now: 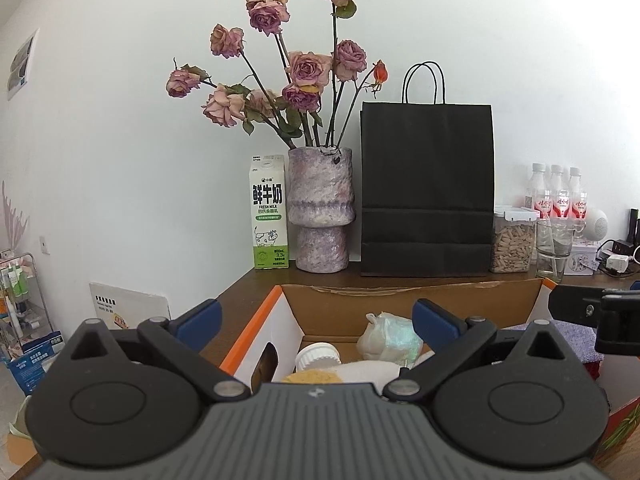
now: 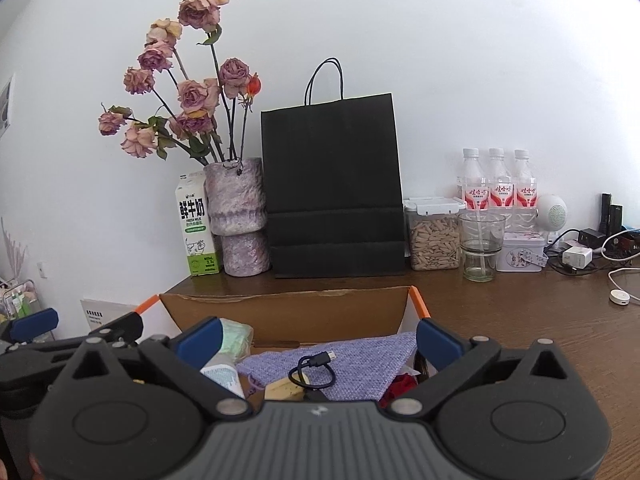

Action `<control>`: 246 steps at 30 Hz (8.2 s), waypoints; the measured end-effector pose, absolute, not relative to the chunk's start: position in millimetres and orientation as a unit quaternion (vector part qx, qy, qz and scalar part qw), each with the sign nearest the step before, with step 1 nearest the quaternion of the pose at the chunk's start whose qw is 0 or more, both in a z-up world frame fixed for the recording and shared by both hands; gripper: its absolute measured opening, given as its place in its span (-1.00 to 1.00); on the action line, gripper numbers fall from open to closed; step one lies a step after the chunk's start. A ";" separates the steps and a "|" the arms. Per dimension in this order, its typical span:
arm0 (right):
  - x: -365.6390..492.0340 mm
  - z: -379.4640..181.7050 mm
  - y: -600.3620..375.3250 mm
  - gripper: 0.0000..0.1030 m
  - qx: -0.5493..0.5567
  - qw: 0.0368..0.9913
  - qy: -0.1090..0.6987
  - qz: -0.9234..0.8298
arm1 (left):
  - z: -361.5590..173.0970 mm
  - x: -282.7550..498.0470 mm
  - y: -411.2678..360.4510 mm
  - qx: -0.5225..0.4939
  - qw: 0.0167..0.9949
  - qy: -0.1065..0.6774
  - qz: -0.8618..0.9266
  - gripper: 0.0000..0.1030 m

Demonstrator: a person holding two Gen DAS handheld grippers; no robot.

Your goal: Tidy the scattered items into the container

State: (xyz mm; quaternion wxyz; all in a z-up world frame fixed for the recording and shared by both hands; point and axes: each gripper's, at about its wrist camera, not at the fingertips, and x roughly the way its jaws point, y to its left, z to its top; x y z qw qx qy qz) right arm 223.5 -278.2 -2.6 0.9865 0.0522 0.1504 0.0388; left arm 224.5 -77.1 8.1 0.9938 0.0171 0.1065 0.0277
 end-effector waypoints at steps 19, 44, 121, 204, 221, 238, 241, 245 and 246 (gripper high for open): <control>203.6 -22.9 -260.5 1.00 -0.007 0.990 0.134 0.039 | -5.5 210.7 -59.4 0.020 0.992 0.110 0.054 1.00; 127.1 -42.1 -248.8 1.00 -0.005 0.982 0.169 0.082 | -19.8 142.4 -6.2 0.033 0.983 0.174 0.049 1.00; 150.6 -65.4 -295.2 -0.52 0.064 0.957 0.279 0.050 | -43.4 183.1 -81.4 0.041 0.948 0.313 -0.033 -0.17; 218.2 4.1 -276.5 1.00 0.047 0.990 0.130 0.033 | 17.6 234.7 -84.8 -0.005 0.991 0.129 0.032 1.00; 178.2 20.4 -267.0 1.00 0.044 0.985 0.160 0.052 | 36.7 192.2 -74.2 -0.011 0.985 0.173 -0.005 1.00; 43.4 7.0 -254.7 1.00 0.043 0.965 0.250 0.066 | 27.9 66.4 -56.8 -0.009 0.967 0.253 -0.032 1.00; 22.3 3.2 -249.8 1.00 0.027 0.963 0.258 0.065 | 23.8 40.8 -58.2 0.003 0.967 0.255 -0.027 1.00; 6.2 7.5 -249.9 1.00 0.019 0.965 0.255 0.058 | 27.3 23.6 -54.2 -0.006 0.968 0.248 -0.025 1.00; 4.4 9.4 -250.7 1.00 0.019 0.966 0.252 0.056 | 28.6 23.2 -54.3 -0.005 0.969 0.247 -0.023 1.00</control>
